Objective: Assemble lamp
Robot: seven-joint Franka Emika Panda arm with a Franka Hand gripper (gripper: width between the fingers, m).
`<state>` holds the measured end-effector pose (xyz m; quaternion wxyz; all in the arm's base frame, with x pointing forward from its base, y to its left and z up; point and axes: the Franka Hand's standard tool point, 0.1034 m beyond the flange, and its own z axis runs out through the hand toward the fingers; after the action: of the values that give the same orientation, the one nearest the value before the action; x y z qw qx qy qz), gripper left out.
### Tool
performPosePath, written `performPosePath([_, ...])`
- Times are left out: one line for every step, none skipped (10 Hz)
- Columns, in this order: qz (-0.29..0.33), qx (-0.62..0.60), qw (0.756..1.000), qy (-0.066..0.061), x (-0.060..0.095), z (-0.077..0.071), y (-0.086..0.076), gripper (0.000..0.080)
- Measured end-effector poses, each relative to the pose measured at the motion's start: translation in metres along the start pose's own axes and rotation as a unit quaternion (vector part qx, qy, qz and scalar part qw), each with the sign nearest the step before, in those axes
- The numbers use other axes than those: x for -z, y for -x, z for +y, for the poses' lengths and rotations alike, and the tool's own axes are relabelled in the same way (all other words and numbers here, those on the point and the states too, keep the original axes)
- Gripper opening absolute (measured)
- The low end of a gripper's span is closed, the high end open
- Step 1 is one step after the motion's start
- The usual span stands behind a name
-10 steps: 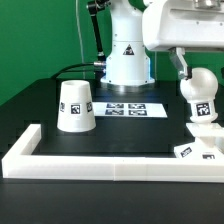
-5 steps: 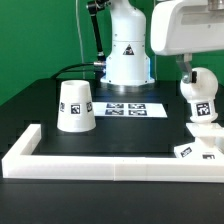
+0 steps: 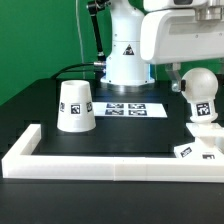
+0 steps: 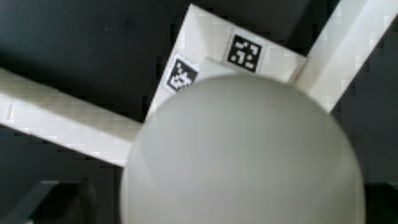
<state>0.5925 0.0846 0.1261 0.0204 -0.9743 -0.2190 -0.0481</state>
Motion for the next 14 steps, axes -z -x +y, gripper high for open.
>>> performPosePath([-0.001, 0.0, 1.0, 0.0, -0.002, -0.001, 0.002, 0.0698])
performPosePath([-0.002, -0.001, 1.0, -0.001, -0.003, -0.002, 0.004, 0.0698])
performPosePath([-0.003, -0.001, 1.0, -0.001, -0.004, -0.002, 0.004, 0.0698])
performPosePath([-0.002, -0.001, 1.0, -0.001, -0.003, -0.002, 0.003, 0.0698])
performPosePath([-0.001, -0.001, 1.0, -0.001, -0.001, -0.001, 0.001, 0.0698])
performPosePath([0.002, -0.001, 1.0, 0.0, 0.001, 0.0, -0.002, 0.0574])
performPosePath([0.002, -0.001, 1.0, 0.0, 0.001, 0.0, -0.003, 0.0576])
performPosePath([0.003, -0.001, 1.0, 0.0, 0.001, 0.0, -0.003, 0.0576])
performPosePath([0.004, -0.001, 1.0, 0.001, 0.001, 0.001, -0.005, 0.0576])
performPosePath([0.004, -0.001, 1.0, 0.001, 0.0, 0.001, -0.005, 0.0576])
performPosePath([0.004, -0.004, 1.0, 0.001, 0.0, 0.0, -0.008, 0.0576])
performPosePath([0.008, -0.008, 1.0, 0.001, 0.001, -0.001, -0.013, 0.0576])
performPosePath([0.009, -0.011, 1.0, 0.002, 0.001, -0.001, -0.015, 0.0576])
performPosePath([0.011, -0.013, 1.0, 0.002, 0.001, -0.001, -0.018, 0.0577])
